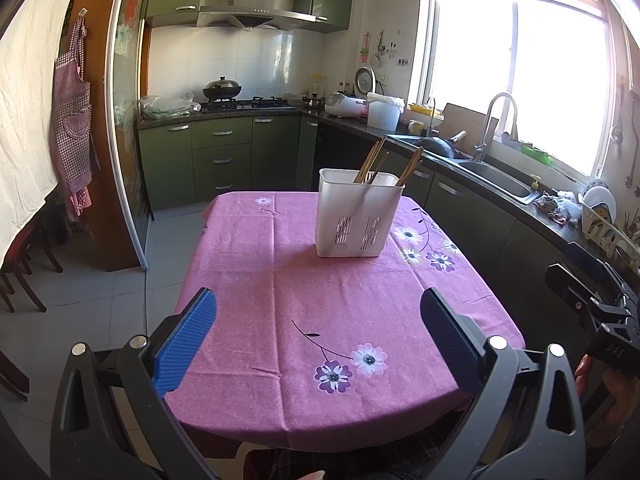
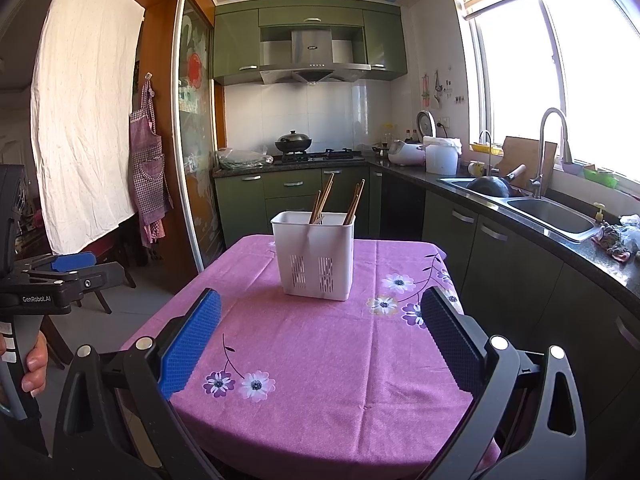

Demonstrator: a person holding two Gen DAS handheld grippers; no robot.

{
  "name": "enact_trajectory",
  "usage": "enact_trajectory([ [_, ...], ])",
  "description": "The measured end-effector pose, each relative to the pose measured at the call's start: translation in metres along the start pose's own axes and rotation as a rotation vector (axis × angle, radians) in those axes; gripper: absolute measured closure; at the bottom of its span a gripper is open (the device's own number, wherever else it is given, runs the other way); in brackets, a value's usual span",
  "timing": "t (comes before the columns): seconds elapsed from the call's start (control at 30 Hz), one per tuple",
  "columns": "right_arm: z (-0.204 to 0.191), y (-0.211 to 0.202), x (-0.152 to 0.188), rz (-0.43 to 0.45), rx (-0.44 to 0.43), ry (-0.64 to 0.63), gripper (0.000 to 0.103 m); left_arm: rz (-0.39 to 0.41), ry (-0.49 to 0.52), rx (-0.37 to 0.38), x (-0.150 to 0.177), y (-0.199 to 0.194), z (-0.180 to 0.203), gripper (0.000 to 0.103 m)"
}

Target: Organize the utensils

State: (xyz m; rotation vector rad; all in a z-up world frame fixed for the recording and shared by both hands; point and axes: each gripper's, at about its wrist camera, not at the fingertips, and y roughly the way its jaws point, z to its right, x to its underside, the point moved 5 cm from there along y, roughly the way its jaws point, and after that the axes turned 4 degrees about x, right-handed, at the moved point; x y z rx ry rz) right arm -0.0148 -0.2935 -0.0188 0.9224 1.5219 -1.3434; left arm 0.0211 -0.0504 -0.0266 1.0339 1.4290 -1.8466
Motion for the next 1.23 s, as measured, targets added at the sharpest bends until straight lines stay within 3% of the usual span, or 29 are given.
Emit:
enact_trajectory([
  [0.5,0.0,0.0,0.001,-0.004,0.001,0.0,0.005,-0.03,-0.01,-0.025,0.001,0.005,-0.004,0.006],
  [0.73,0.0,0.003,0.006,-0.014,-0.003,-0.001,0.005,-0.013,0.003,0.005,-0.001,0.006,-0.003,0.006],
  [0.97,0.001,0.003,0.006,-0.016,-0.003,-0.002,0.005,0.011,0.03,-0.036,-0.004,0.004,-0.002,0.006],
  [1.23,0.004,0.01,0.008,-0.035,0.002,0.002,0.005,-0.05,-0.002,-0.055,0.001,0.026,-0.016,0.006],
])
